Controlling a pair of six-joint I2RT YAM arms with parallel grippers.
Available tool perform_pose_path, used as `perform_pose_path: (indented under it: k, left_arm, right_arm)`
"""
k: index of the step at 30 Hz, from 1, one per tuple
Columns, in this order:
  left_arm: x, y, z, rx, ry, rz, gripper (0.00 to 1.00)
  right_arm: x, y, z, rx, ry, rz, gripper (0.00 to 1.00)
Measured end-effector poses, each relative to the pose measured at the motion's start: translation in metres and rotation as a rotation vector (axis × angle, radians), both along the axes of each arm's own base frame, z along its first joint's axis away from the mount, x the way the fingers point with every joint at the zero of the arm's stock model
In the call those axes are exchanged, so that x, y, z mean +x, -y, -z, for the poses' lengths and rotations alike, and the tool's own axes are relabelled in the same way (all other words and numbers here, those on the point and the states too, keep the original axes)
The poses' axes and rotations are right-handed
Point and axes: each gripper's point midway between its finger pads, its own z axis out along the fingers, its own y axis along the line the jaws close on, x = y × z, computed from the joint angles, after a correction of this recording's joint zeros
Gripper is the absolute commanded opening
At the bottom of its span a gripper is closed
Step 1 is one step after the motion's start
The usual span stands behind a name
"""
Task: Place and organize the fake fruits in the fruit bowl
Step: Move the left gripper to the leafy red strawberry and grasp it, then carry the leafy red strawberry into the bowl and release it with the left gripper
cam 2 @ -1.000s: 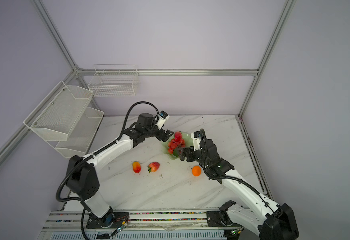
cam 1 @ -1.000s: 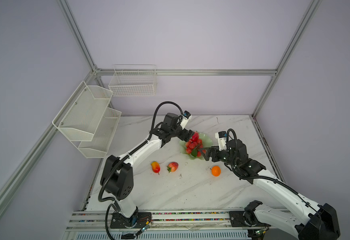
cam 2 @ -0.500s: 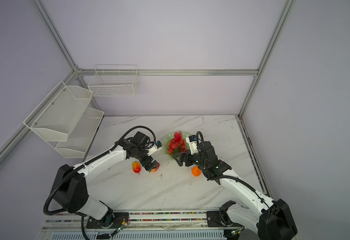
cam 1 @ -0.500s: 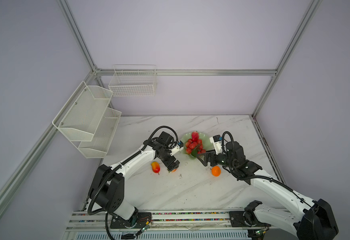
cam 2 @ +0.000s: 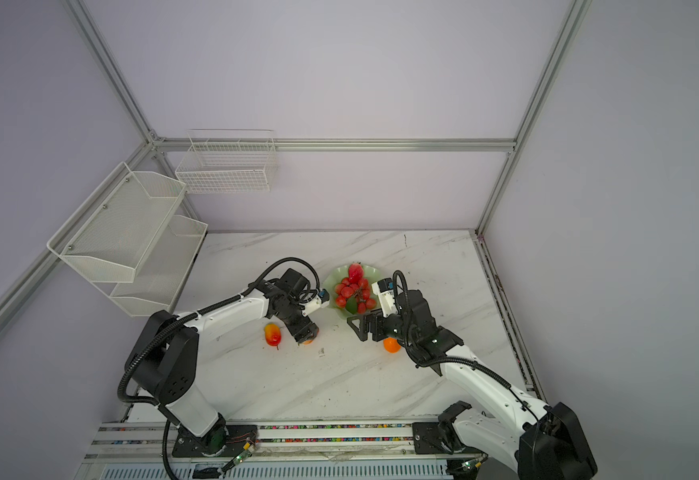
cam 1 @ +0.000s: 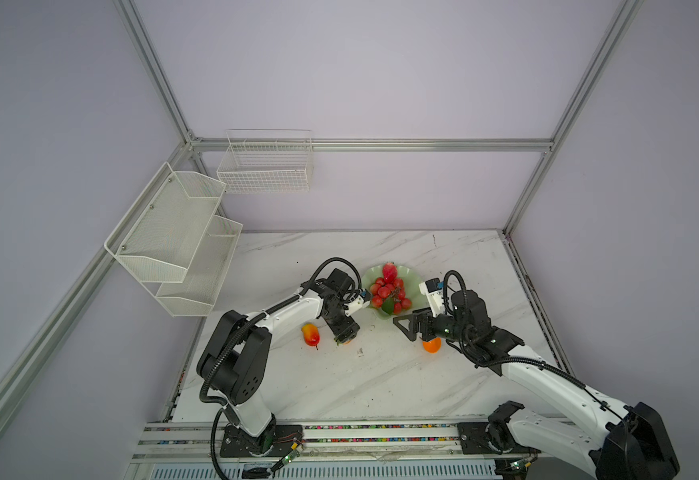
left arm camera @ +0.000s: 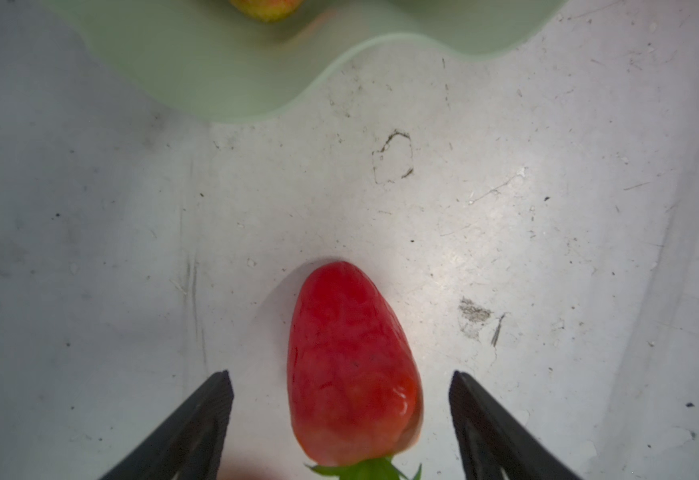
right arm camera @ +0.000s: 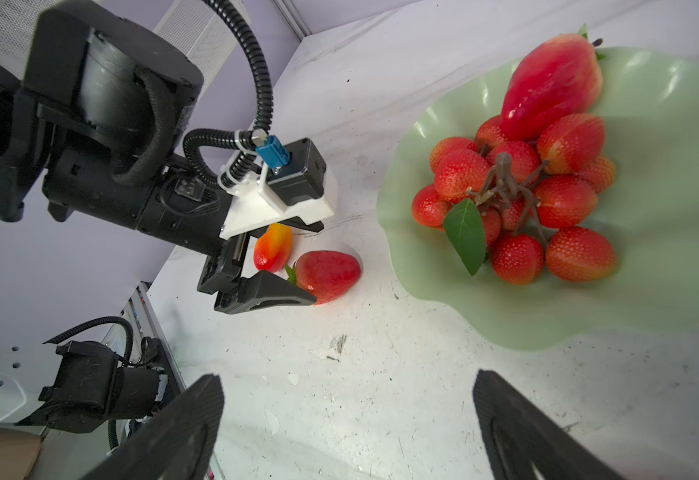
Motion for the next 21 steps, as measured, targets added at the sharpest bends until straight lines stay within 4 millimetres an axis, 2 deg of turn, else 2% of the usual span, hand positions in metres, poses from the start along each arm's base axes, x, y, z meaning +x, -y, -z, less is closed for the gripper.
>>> perform_pose_path:
  k: [10,16,21]
  left_arm:
    - [-0.004,-0.004,0.027,0.045,-0.052,0.003,0.72]
    - [-0.007,-0.005,0.030,0.055,-0.065,0.016,0.49]
    - [-0.008,-0.005,0.029,0.053,-0.066,0.019,0.44]
  right_arm:
    - [0.001,-0.001,0.005,-0.010,-0.010,-0.003,0.97]
    - [0.001,-0.001,0.005,-0.015,-0.003,-0.007,0.97]
    - [0.001,-0.001,0.005,-0.017,0.001,-0.009,0.97]
